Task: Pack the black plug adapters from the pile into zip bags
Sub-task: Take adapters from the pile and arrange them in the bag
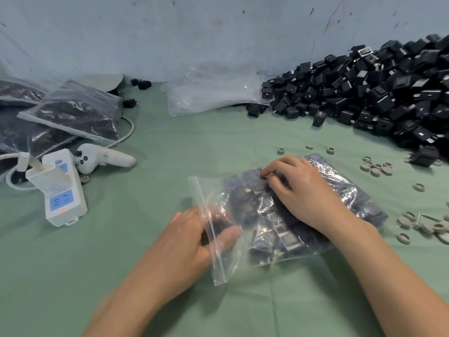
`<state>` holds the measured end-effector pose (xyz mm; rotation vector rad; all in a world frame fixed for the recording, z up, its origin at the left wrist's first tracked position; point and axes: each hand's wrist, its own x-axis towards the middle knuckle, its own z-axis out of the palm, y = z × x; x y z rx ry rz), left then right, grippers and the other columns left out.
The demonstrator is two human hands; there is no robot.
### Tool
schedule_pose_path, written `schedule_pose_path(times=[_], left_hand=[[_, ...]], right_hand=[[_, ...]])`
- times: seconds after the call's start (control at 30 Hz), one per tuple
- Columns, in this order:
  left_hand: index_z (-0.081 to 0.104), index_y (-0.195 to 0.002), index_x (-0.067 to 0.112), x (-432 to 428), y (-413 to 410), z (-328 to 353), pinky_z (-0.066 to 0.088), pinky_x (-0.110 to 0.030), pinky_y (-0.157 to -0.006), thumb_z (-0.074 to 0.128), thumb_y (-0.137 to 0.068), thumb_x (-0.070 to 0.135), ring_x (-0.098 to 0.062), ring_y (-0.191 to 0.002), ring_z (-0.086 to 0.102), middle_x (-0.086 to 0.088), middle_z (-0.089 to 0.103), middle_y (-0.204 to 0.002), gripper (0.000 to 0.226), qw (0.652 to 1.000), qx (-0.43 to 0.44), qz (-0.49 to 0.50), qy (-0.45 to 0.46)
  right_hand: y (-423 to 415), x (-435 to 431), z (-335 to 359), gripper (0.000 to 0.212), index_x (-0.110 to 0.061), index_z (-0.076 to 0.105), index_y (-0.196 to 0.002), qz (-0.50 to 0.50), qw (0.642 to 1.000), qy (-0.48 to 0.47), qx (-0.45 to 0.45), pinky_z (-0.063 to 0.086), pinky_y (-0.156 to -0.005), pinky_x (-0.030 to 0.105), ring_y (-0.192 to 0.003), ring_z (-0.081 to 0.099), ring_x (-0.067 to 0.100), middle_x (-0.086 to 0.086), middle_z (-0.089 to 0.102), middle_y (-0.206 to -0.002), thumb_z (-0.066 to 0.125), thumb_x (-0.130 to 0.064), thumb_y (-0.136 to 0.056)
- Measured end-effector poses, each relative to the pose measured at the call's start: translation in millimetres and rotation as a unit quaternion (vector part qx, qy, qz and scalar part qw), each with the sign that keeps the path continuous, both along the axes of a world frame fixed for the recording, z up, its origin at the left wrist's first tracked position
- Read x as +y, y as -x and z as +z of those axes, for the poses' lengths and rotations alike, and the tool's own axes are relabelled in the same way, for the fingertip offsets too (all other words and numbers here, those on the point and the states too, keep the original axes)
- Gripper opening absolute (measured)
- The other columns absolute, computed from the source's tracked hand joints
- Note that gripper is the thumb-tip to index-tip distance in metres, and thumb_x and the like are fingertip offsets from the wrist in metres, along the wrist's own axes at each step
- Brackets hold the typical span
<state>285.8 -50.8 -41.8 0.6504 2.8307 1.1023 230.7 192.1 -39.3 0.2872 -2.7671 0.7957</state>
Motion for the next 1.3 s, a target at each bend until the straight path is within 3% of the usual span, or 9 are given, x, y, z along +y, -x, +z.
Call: schedule_pose_path(times=[0.17, 0.3, 0.43, 0.57, 0.63, 0.8, 0.93, 1.1, 1.3], left_hand=[[0.054, -0.093, 0.049, 9, 1, -1, 0.044, -0.027, -0.073, 0.055, -0.067, 0.082, -0.002, -0.084, 0.059, 0.028, 0.060, -0.094, 0.043, 0.999, -0.026, 0.011, -0.016], [0.059, -0.092, 0.043, 0, 1, -1, 0.051, -0.034, -0.077, 0.052, -0.054, 0.095, -0.007, -0.090, 0.059, 0.020, 0.060, -0.093, 0.064, 0.998, -0.065, -0.009, 0.008], [0.061, -0.101, 0.039, -6, 0, 1, 0.047, -0.027, -0.084, 0.059, -0.069, 0.080, 0.000, -0.106, 0.051, 0.023, 0.052, -0.107, 0.052, 0.999, -0.030, -0.007, 0.010], [0.050, -0.113, 0.069, 9, 1, 3, 0.031, -0.013, -0.099, 0.050, -0.079, 0.071, 0.010, -0.116, 0.037, 0.027, 0.044, -0.113, 0.034, 0.997, 0.001, -0.072, 0.022], [0.046, -0.120, 0.070, 15, 2, 1, 0.026, -0.007, -0.098, 0.048, -0.082, 0.068, 0.006, -0.113, 0.037, 0.023, 0.043, -0.108, 0.038, 0.995, 0.020, -0.090, 0.038], [0.053, -0.111, 0.058, 11, 4, -1, 0.035, -0.016, -0.094, 0.052, -0.076, 0.076, 0.009, -0.112, 0.035, 0.032, 0.039, -0.111, 0.038, 0.993, 0.022, -0.089, 0.070], [0.047, -0.093, 0.050, 5, 3, -4, 0.040, -0.020, -0.070, 0.051, -0.064, 0.090, 0.009, -0.099, 0.038, 0.033, 0.039, -0.102, 0.050, 0.996, 0.020, -0.038, 0.080], [0.034, -0.130, 0.071, 6, 0, -5, 0.034, -0.021, -0.097, 0.050, -0.079, 0.072, 0.012, -0.114, 0.031, 0.034, 0.039, -0.117, 0.054, 0.988, 0.021, -0.110, 0.107], [0.043, -0.108, 0.061, 11, 0, -6, 0.039, -0.016, -0.083, 0.053, -0.076, 0.074, 0.011, -0.106, 0.039, 0.031, 0.045, -0.110, 0.036, 0.994, 0.036, -0.063, 0.081]], right_hand=[[-1, 0, 0, 0.025, -0.029, 0.069, -0.109, 0.000, 1.000, -0.001, -0.002, 0.038, -0.102, 0.040, -0.108, 0.045, 0.013, -0.013, 0.059, -0.115, 0.046, -0.028, -0.099], [-1, 0, 0, 0.025, -0.029, 0.069, -0.110, 0.000, 1.000, -0.001, -0.001, 0.039, -0.102, 0.040, -0.107, 0.045, 0.013, -0.013, 0.059, -0.115, 0.046, -0.028, -0.100], [0, 0, 0, 0.025, -0.029, 0.070, -0.110, -0.002, 1.000, -0.003, 0.001, 0.039, -0.101, 0.040, -0.106, 0.045, 0.013, -0.012, 0.059, -0.114, 0.047, -0.027, -0.100], [-1, 0, 1, 0.024, -0.029, 0.069, -0.110, -0.002, 1.000, -0.006, 0.000, 0.038, -0.103, 0.040, -0.108, 0.045, 0.014, -0.012, 0.059, -0.115, 0.047, -0.027, -0.101], [-1, 0, 1, 0.023, -0.029, 0.069, -0.110, -0.001, 1.000, -0.005, 0.000, 0.038, -0.103, 0.040, -0.110, 0.046, 0.014, -0.013, 0.058, -0.115, 0.048, -0.027, -0.101], [-1, 0, 1, 0.023, -0.029, 0.068, -0.111, -0.002, 1.000, -0.006, -0.005, 0.037, -0.104, 0.041, -0.111, 0.045, 0.013, -0.013, 0.057, -0.116, 0.047, -0.027, -0.102], [-1, 0, 1, 0.023, -0.030, 0.068, -0.111, 0.000, 1.000, -0.006, -0.006, 0.037, -0.104, 0.040, -0.110, 0.044, 0.012, -0.014, 0.057, -0.116, 0.047, -0.028, -0.101], [-2, 0, 2, 0.024, -0.029, 0.068, -0.113, -0.001, 1.000, -0.008, -0.007, 0.037, -0.104, 0.039, -0.111, 0.044, 0.012, -0.013, 0.057, -0.117, 0.047, -0.028, -0.102], [-1, 0, 2, 0.025, -0.029, 0.068, -0.114, -0.003, 1.000, -0.010, -0.010, 0.038, -0.103, 0.038, -0.110, 0.044, 0.012, -0.013, 0.057, -0.118, 0.046, -0.029, -0.102]])
